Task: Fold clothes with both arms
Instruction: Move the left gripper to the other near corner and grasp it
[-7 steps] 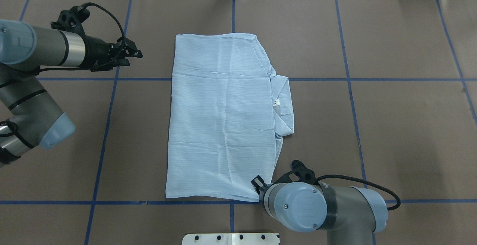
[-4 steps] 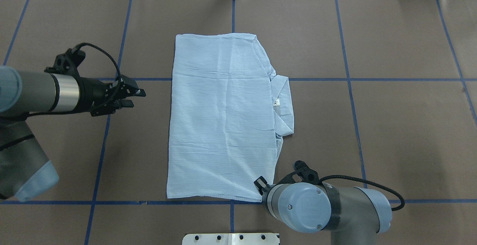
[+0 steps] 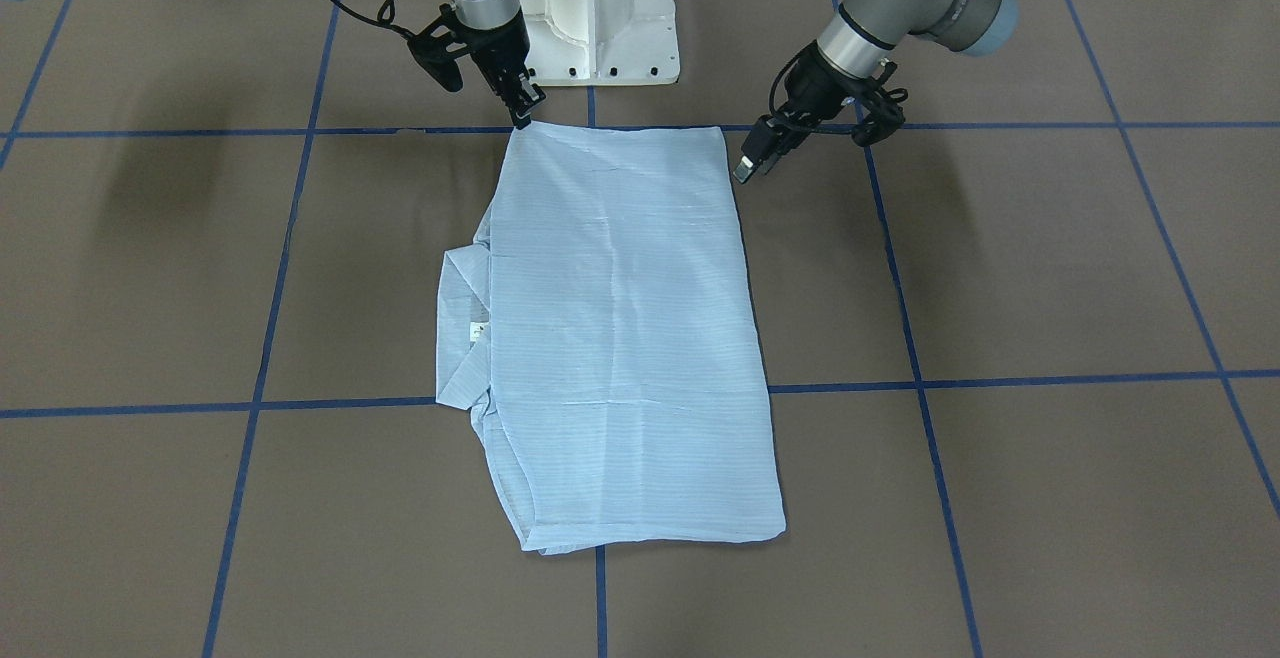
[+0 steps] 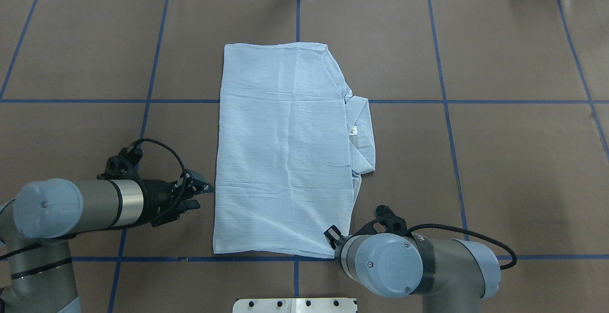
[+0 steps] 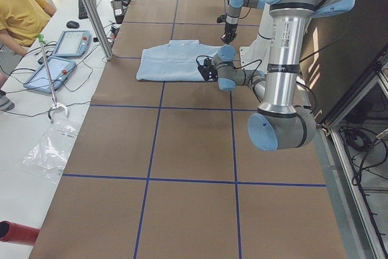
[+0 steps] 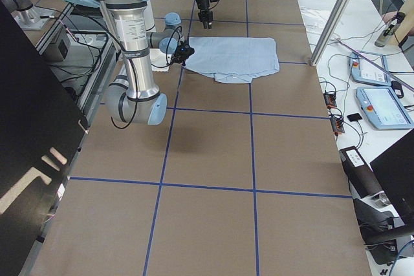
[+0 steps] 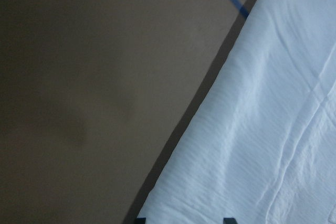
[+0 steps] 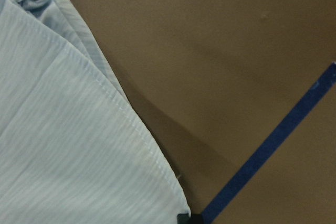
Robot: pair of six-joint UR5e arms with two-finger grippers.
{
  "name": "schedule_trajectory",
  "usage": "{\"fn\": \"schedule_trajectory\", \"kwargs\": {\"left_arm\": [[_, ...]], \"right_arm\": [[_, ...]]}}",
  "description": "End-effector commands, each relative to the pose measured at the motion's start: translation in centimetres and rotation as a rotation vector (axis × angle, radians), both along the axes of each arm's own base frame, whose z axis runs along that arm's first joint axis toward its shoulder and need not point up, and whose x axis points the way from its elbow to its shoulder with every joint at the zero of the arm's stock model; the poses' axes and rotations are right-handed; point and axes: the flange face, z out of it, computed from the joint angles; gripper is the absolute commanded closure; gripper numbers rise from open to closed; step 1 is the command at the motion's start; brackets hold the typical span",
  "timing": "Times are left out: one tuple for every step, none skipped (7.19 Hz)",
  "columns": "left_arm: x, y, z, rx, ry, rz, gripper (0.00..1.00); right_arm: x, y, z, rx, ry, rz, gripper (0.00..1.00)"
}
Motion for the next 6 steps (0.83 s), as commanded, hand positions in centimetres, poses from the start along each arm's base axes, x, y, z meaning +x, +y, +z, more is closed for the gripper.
{"fn": "schedule_trajectory", "kwargs": {"left_arm": [[2.9,3.5,0.4,-0.041,-0.052,0.021,0.42],[3.0,3.8,0.4,-0.045,-0.053,0.026,0.43],[3.5,4.6,0.6,-0.047,-0.058,0.042,0.43],[3.9,5.1,0.6,-0.049,-0.065,0.052,0.43],[3.9,5.4,0.6,-0.056,-0.072,0.055,0.43],[4.7,6.8,0.8,-0.092,-0.076,0.07,0.44]], "right_arm": [[-0.1,0.1,-0.1,0.001,-0.001,0.0,1.0],[-0.1,0.0,-0.2,0.002,-0.003,0.003,1.0],[-0.1,0.0,-0.2,0.002,-0.003,0.003,1.0],[-0.1,0.0,-0.1,0.002,-0.003,0.001,1.0],[-0.1,0.0,-0.1,0.002,-0.003,0.001,1.0],[-0.1,0.0,-0.2,0.002,-0.004,0.001,1.0]]}}
